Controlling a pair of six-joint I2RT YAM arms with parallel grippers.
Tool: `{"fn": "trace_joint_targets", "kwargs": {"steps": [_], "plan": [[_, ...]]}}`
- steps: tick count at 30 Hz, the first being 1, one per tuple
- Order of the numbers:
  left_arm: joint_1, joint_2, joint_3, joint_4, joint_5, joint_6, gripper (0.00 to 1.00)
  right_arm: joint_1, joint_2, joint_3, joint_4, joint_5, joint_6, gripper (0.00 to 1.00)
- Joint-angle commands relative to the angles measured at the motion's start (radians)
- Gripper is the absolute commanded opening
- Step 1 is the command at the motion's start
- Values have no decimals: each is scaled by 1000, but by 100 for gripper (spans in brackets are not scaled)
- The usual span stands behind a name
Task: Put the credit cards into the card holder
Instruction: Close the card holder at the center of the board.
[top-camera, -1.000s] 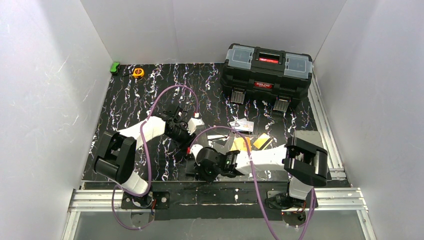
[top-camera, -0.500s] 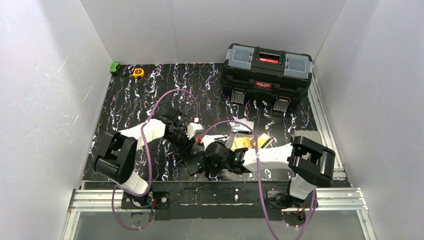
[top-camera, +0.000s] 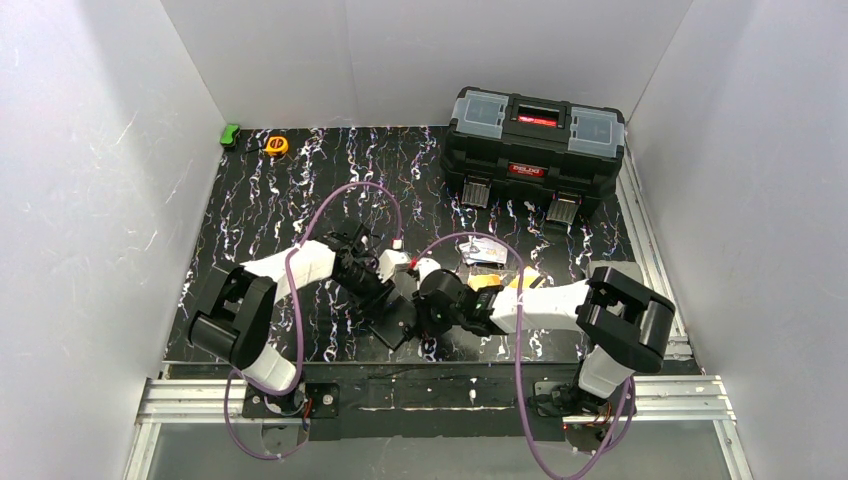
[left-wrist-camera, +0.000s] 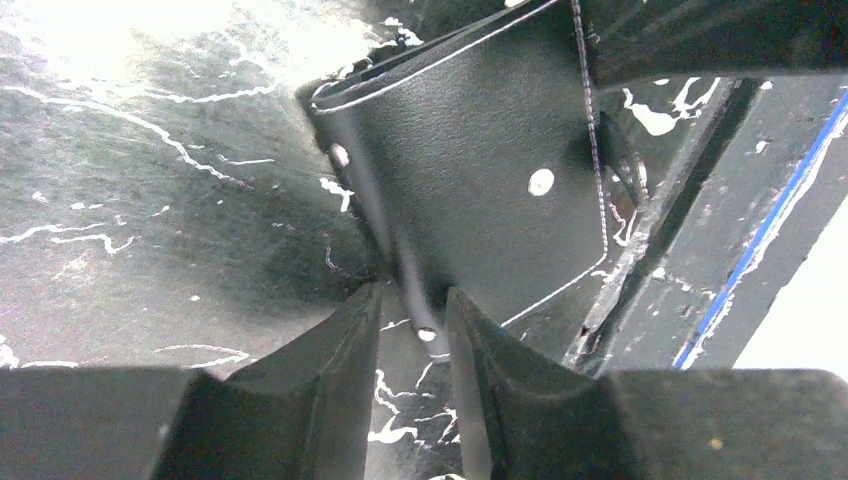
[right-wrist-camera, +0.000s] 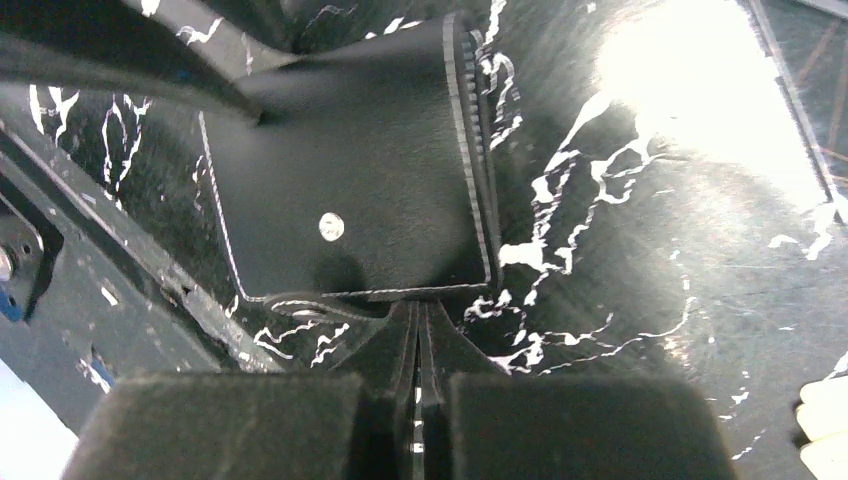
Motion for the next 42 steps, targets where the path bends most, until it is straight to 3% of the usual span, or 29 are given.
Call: {"fn": "trace_joint_targets", "kwargs": {"steps": [1,11,17,22,26,27,28,29,30,31,34,36,39,42], "plan": [[-50,-47,-42,-81,98,88,29,-64,25,11,13,-23,24,1],[-51,-99,-66,-158,217,221,29,-141,39,46,-3,-106,28,1],[-32,-162,-84,-111,128,211,31,-143,-27,0,-3,-119,54,1],[17,-229,-13,-147,47,204,37,-142,-125,2,-84,-73,59,1],[31,-350,87,-222,-56,224,45,-151,-268,45,-238,33,42,41],[31,-384,112,-231,-83,213,50,-166,-309,40,-234,-5,49,60],[31,-417,145,-244,-104,200,55,-190,-349,31,-223,-40,81,89],[32,-446,180,-267,-118,196,65,-219,-377,30,-225,-90,135,97],[33,-476,201,-290,-126,190,92,-243,-397,37,-245,-119,172,98],[34,-502,212,-306,-133,177,98,-258,-409,50,-274,-129,199,98],[41,-595,176,-343,-95,174,98,-280,-413,48,-228,-270,172,98],[41,-642,122,-338,-68,175,98,-276,-354,105,-296,-292,143,98],[41,-650,56,-305,-53,156,97,-206,-217,317,-598,-115,110,93],[40,-717,-31,-199,-75,120,98,-93,-126,399,-730,54,101,81]]}}
